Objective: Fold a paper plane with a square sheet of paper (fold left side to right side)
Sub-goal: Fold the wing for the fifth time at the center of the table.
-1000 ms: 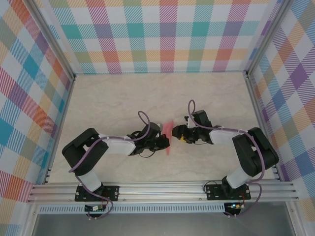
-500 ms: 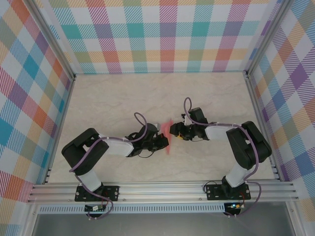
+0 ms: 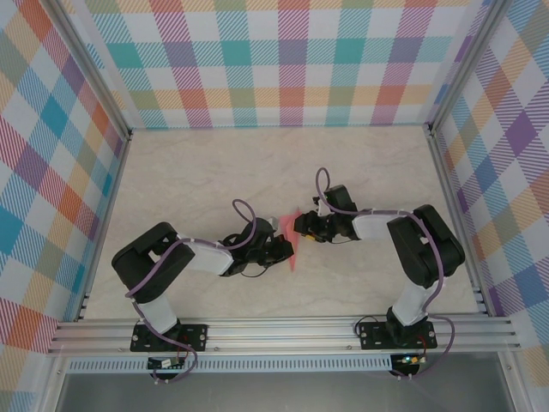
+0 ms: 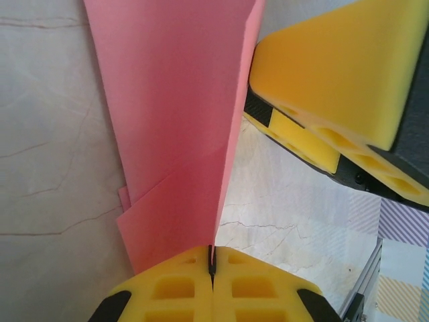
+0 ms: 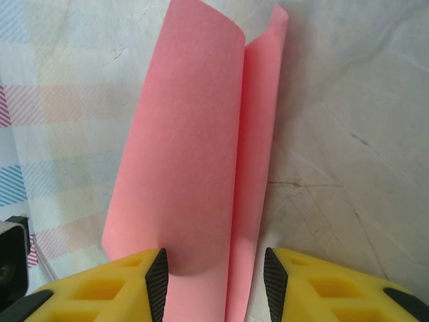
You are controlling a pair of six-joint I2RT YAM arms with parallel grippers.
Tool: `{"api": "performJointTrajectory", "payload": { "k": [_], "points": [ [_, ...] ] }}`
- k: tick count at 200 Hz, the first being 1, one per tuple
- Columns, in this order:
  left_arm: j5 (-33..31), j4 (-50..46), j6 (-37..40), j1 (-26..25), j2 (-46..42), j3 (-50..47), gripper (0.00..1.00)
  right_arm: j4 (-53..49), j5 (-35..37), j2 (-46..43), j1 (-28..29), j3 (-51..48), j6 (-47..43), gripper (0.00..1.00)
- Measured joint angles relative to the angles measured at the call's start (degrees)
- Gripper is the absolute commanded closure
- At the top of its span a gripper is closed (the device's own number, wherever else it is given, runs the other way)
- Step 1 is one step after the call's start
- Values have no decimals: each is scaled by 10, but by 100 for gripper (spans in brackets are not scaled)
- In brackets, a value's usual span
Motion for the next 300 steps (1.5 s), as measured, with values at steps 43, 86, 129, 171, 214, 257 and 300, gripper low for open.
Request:
{"api": "performJointTrajectory", "payload": {
  "k": [43,86,129,171,214,257,300],
  "points": [
    [0,0,0,0,0,0,96,-42,5,17,3,33,-4,59],
    [0,0,0,0,0,0,90,-65,9,25,4,47,-5,61],
    [0,-1,0,0,0,0,85,-85,11,30,4,59,-6,61],
    [0,-10,5,0,-18,-1,74,-94,12,33,4,65,-6,62],
    [0,-25,7,9,-58,-1,53,-97,11,34,4,67,-7,62],
    [2,-57,11,54,-94,-7,49,-97,11,34,4,67,-7,62],
    [38,-65,12,91,-67,-2,49,-97,11,34,4,67,-7,62]
  ]
}}
